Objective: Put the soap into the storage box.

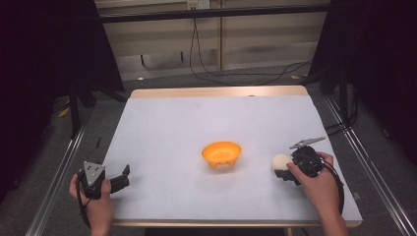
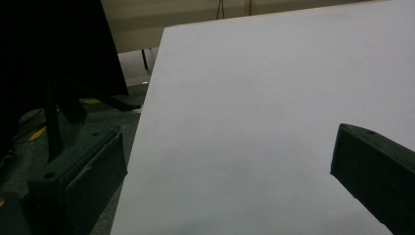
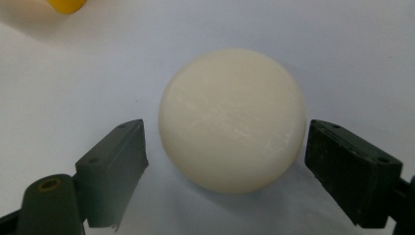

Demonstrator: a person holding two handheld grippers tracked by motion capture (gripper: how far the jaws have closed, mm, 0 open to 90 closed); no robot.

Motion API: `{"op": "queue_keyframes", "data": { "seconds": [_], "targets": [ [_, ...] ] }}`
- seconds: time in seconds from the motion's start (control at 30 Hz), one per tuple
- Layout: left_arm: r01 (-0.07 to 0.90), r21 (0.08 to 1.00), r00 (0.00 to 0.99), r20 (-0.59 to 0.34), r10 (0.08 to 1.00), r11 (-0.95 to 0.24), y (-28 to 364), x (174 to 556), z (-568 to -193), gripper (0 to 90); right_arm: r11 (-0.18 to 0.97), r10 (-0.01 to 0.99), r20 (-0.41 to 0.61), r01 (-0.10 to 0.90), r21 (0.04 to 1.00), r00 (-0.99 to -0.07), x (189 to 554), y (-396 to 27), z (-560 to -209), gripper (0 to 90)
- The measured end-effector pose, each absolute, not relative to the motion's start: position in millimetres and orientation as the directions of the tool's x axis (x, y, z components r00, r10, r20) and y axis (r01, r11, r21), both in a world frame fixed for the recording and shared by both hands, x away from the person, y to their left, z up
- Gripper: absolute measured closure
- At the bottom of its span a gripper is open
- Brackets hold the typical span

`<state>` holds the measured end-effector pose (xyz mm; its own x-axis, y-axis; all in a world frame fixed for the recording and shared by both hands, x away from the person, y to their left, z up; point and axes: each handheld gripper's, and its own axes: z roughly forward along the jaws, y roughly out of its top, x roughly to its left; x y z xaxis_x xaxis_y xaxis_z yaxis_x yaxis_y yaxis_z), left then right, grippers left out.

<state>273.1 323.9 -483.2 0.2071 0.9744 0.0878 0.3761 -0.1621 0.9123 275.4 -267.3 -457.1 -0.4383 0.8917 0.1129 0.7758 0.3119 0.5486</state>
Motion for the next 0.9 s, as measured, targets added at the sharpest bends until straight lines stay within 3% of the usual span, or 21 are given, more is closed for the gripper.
{"op": "queue_keyframes", "data": {
  "seconds": [0.3, 0.9],
  "targets": [
    [0.379, 0.91, 0.209, 0.092, 0.974, -0.167, 323.6, 273.5, -483.1, 0.0, 0.291, 0.912, 0.11, 0.811, 0.507, -0.396, 288.5, -258.9, -455.9, 23.2],
    [0.379, 0.907, 0.222, 0.101, 0.97, -0.181, 322.9, 273.9, -483.3, 0.0, 0.284, 0.912, 0.133, 0.832, 0.477, -0.387, 296.1, -258.4, -458.8, 24.0]
  ]
}}
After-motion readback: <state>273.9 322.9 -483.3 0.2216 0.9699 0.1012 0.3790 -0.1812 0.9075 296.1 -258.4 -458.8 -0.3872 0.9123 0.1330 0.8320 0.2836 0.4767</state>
